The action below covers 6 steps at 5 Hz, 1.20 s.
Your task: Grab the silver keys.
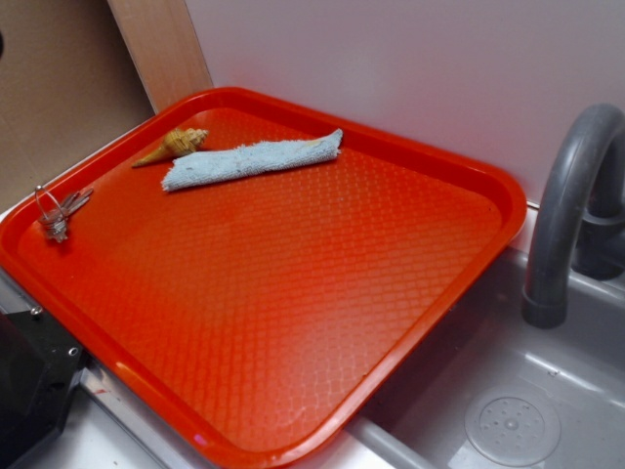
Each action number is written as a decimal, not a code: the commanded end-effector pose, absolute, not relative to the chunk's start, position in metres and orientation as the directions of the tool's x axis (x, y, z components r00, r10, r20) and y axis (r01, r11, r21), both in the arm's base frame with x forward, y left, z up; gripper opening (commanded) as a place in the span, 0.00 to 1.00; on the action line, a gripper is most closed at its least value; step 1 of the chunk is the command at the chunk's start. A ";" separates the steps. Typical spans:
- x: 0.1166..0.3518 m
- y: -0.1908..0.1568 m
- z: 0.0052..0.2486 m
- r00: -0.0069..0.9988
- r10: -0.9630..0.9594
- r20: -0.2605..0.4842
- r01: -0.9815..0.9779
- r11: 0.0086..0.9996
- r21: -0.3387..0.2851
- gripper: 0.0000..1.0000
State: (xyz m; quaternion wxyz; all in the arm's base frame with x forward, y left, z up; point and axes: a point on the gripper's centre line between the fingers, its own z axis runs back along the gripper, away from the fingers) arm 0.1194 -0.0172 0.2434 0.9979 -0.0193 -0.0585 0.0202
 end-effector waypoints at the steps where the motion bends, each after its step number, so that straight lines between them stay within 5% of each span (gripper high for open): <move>1: 0.119 -0.017 0.243 0.992 0.043 0.116 -0.038 0.998 -0.041 1.00; 2: 0.148 0.032 0.225 0.985 0.143 0.096 -0.142 0.990 -0.020 1.00; 3: 0.150 0.069 0.216 0.969 0.225 0.103 -0.226 0.974 -0.009 1.00; 5: 0.140 0.108 0.194 0.873 0.469 0.133 -0.478 0.877 0.044 1.00; 6: 0.128 0.112 0.192 0.728 0.663 0.178 -0.682 0.728 0.078 1.00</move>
